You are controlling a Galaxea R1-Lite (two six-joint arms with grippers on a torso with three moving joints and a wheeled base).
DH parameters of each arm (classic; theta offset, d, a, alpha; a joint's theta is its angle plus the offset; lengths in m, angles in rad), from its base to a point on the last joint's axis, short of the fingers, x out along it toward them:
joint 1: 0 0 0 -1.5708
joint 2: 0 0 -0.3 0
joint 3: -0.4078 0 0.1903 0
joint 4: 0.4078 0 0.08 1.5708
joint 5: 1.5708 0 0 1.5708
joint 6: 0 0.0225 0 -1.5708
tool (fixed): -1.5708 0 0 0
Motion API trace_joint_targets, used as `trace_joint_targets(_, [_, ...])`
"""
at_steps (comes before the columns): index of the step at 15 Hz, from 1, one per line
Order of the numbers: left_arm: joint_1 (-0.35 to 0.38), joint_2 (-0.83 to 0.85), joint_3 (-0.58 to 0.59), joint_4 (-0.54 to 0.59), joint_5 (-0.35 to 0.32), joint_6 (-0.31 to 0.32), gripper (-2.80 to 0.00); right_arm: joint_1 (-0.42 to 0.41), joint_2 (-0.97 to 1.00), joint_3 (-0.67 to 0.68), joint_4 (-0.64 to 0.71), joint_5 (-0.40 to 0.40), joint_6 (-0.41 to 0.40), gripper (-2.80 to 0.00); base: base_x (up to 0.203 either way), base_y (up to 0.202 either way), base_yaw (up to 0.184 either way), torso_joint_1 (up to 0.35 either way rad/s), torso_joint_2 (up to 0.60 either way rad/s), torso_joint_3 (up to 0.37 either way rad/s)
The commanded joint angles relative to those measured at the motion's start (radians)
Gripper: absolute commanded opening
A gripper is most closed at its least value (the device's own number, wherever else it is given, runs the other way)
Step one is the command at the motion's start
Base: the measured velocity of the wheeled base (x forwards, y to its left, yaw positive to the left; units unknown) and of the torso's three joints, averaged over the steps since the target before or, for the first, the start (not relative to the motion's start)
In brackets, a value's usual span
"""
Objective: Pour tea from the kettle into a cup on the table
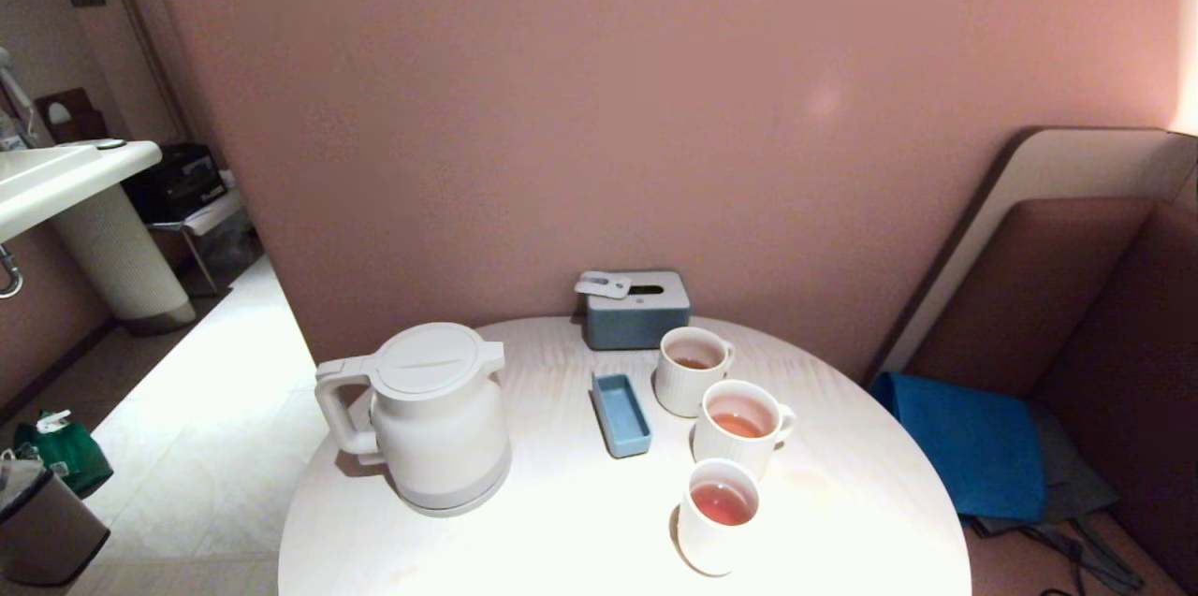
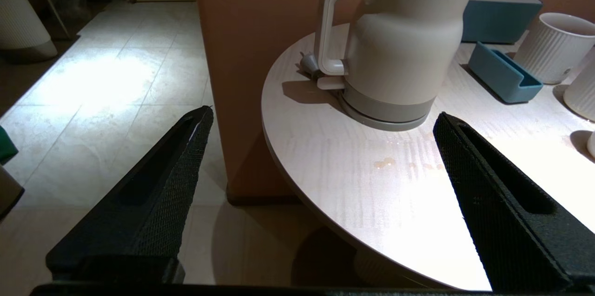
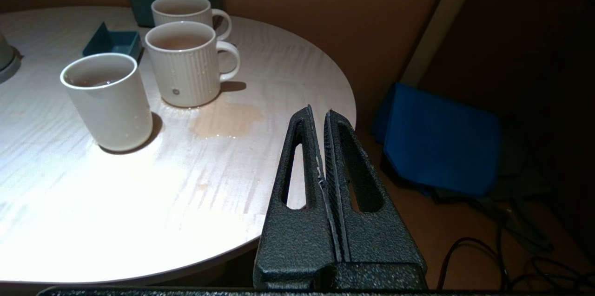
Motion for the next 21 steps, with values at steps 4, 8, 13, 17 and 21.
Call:
trace_joint_targets(4, [0.0,0.001,0.0,-0.001,0.002,-0.003,0.0,-0.001,0.001,0.0,0.0,0.001,0.0,-2.8,0.0,0.0,0.0,0.0,0.0,0.0])
trace_joint_targets(8, [0.0,0.001,0.0,-0.001,0.002,-0.009,0.0,0.001,0.001,0.0,0.0,0.001,0.0,-2.8,0.0,0.0,0.0,0.0,0.0,0.0])
trace_joint_targets(13, [0.0,0.001,0.006,-0.006,0.0,-0.111,-2.8,-0.001,0.001,0.0,0.0,0.001,0.0,-2.8,0.0,0.0,0.0,0.0,0.0,0.0])
trace_joint_targets(17, [0.0,0.002,0.01,-0.008,0.004,-0.16,-2.8,0.001,0.001,0.0,0.0,0.001,0.0,-2.8,0.0,0.0,0.0,0.0,0.0,0.0])
trace_joint_targets(21, [0.0,0.002,0.014,-0.009,0.001,0.123,-2.8,0.001,0.001,0.0,0.0,0.001,0.0,-2.8,0.0,0.0,0.0,0.0,0.0,0.0])
